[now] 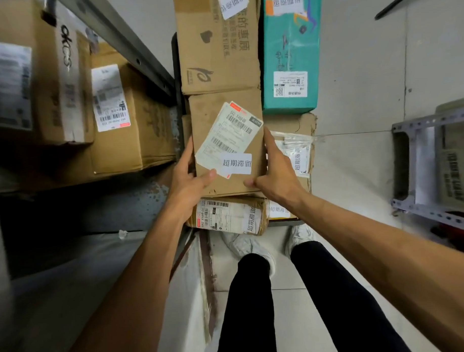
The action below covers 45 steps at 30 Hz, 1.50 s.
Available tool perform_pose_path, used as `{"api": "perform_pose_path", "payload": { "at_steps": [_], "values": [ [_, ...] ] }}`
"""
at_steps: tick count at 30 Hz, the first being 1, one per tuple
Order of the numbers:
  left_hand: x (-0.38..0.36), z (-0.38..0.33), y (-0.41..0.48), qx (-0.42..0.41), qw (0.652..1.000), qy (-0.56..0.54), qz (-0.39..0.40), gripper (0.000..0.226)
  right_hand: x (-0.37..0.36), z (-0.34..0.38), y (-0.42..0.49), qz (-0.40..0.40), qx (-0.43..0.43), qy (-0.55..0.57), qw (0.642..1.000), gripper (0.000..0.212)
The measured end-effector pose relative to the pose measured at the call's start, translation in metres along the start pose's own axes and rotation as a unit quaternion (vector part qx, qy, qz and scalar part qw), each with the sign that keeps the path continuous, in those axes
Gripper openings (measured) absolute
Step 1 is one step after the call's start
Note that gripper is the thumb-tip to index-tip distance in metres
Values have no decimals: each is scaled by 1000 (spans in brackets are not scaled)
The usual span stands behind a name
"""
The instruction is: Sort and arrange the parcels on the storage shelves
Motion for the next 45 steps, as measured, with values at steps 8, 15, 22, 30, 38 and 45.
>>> {"api": "perform_pose_path", "payload": {
  "at_steps": [8, 15, 22, 30, 38, 45],
  "values": [
    [-5, -20, -11, -31, 988, 151, -21, 81, 12, 5, -11, 29, -30, -115, 993, 105],
    [-34, -119, -66, -80, 842, 528, 70, 64, 74, 55, -73, 89, -17, -427, 900, 65],
    [-78, -238, -157, -164, 768, 597, 165, 46, 174, 138, -182, 67, -5, -453, 889, 57],
    [-147, -355, -230, -273, 688, 627, 244, 40, 268, 208, -325, -37, 30, -430, 902, 51],
    [-211, -382, -287, -344, 577, 661, 334, 37, 296, 161, -405, -141, -11, -316, 938, 65],
    [-266, -358, -358, -382, 464, 684, 414, 38, 298, 70, -481, -212, -69, -220, 950, 50]
  ]
}}
Point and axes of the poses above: each hand's wrist, its own y-axis towards the middle knuckle, its own x-axis out of the back of the hand, z = x × y, the point moved 3 cm from there along y, towards the middle knuckle, and after that the axes turned 11 degrees about -x, right-handed, at the moved point
